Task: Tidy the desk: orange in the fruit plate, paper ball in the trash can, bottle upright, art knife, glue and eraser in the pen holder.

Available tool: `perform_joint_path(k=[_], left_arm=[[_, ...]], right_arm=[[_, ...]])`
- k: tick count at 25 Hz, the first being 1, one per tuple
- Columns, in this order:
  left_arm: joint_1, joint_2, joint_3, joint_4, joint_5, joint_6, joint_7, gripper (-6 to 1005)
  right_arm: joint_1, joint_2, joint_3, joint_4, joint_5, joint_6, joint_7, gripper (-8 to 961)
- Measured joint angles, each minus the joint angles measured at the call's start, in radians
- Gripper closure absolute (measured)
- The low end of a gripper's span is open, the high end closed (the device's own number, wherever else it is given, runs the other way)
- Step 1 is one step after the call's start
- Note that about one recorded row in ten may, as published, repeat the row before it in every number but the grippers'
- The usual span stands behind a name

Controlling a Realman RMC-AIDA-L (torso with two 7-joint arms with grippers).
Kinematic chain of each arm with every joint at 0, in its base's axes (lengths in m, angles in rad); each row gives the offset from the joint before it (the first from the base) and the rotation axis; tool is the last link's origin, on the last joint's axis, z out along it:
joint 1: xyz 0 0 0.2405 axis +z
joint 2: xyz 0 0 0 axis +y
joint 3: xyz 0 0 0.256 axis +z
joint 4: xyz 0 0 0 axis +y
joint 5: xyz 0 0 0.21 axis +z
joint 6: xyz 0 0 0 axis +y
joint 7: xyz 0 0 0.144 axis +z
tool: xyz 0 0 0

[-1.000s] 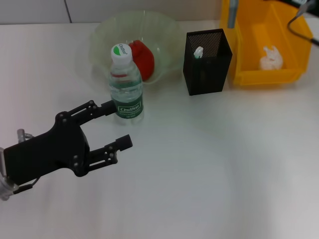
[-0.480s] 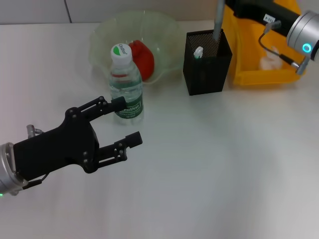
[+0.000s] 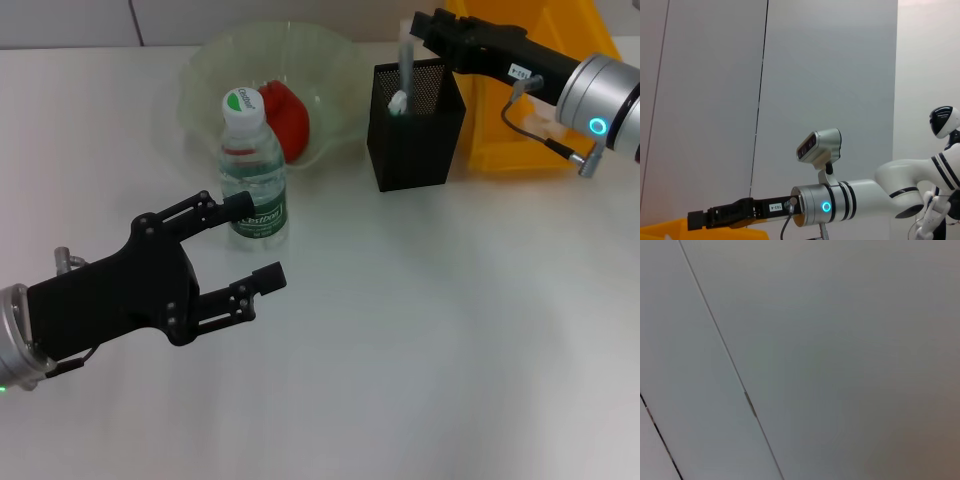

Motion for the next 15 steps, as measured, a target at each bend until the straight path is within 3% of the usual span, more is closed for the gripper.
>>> perform_joint_path(k=[5, 6, 7, 8, 9, 10, 13, 14, 15], left_arm=[[0.001, 0.002, 0.0, 0.0, -0.001, 0.01, -0.009, 229], [0.005, 0.006, 0.0, 0.0, -0.001, 0.024, -0.014, 229], [0.005, 0.006, 0.0, 0.0, -0.001, 0.024, -0.014, 229], [0.008, 0.01, 0.0, 0.0, -0.001, 0.036, -0.017, 229], [0.014, 0.022, 0.0, 0.0, -0.001, 0.06, -0.03, 229], [0.014, 0.022, 0.0, 0.0, -0.001, 0.06, -0.03, 229], [0.021, 0.058, 0.008, 0.0, 0.008, 0.1, -0.072, 229], [0.021, 0.081, 0.02, 0.007, 0.035, 0.131, -0.092, 229], [0.021, 0.087, 0.023, 0.015, 0.059, 0.146, -0.102, 229]], right_arm=[[-0.037, -0.006, 0.01, -0.019, 0.001, -0.117, 0.001, 614], [-0.083, -0.024, 0.012, -0.065, -0.003, -0.234, 0.021, 579], [-0.083, -0.024, 0.012, -0.065, -0.003, -0.234, 0.021, 545], [-0.11, -0.04, 0.012, -0.095, -0.008, -0.29, 0.039, 511], [-0.162, -0.084, 0.009, -0.152, -0.05, -0.439, 0.081, 476], [-0.162, -0.084, 0.009, -0.152, -0.05, -0.439, 0.081, 464], [-0.206, -0.141, 0.04, -0.185, -0.184, -0.691, 0.1, 430], [-0.227, -0.152, 0.098, -0.182, -0.295, -0.856, 0.077, 418], [-0.227, -0.152, 0.098, -0.182, -0.295, -0.856, 0.077, 418]])
